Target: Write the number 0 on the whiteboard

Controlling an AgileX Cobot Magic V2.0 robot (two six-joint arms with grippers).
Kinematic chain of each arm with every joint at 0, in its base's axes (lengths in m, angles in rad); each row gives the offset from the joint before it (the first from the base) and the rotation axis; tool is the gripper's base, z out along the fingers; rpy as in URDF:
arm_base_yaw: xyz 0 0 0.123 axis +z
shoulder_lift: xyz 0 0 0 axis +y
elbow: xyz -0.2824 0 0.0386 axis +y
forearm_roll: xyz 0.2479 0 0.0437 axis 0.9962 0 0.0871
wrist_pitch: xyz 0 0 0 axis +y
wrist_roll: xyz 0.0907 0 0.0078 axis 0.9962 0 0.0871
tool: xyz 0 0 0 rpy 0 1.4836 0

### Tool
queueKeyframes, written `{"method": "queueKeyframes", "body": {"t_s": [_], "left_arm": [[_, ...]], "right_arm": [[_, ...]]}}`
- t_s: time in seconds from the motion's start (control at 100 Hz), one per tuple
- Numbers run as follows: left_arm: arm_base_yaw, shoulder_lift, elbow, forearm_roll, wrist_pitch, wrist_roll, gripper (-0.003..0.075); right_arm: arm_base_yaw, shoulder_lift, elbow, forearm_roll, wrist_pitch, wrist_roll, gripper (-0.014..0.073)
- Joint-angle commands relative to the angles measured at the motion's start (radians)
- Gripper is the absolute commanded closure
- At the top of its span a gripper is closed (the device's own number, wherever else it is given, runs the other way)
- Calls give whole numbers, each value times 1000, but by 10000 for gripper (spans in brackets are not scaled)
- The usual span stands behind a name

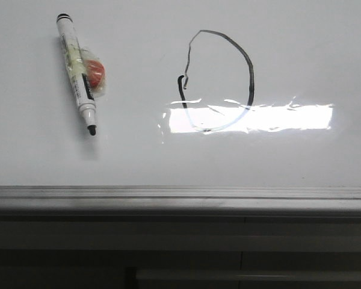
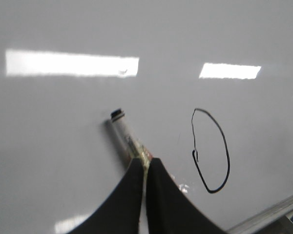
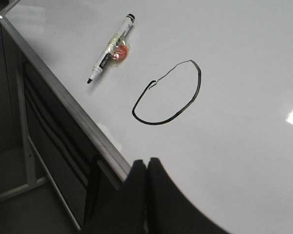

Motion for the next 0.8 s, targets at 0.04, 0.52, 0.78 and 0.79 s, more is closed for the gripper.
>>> {"method": "queueKeyframes", "body": {"t_s": [0.04, 0.52, 0.78, 0.79], "left_arm": [[212, 2, 21, 115, -352, 19, 739], [434, 4, 27, 108, -662, 17, 739], [434, 4, 27, -71, -699, 297, 739], [434, 4, 27, -73, -699, 297, 739]], "right_arm": [[-5, 12, -23, -17, -74, 4, 662], [-5, 12, -23, -17, -74, 4, 662], [-5, 12, -23, -17, -74, 4, 662], [-5, 12, -23, -17, -74, 4, 662]]}}
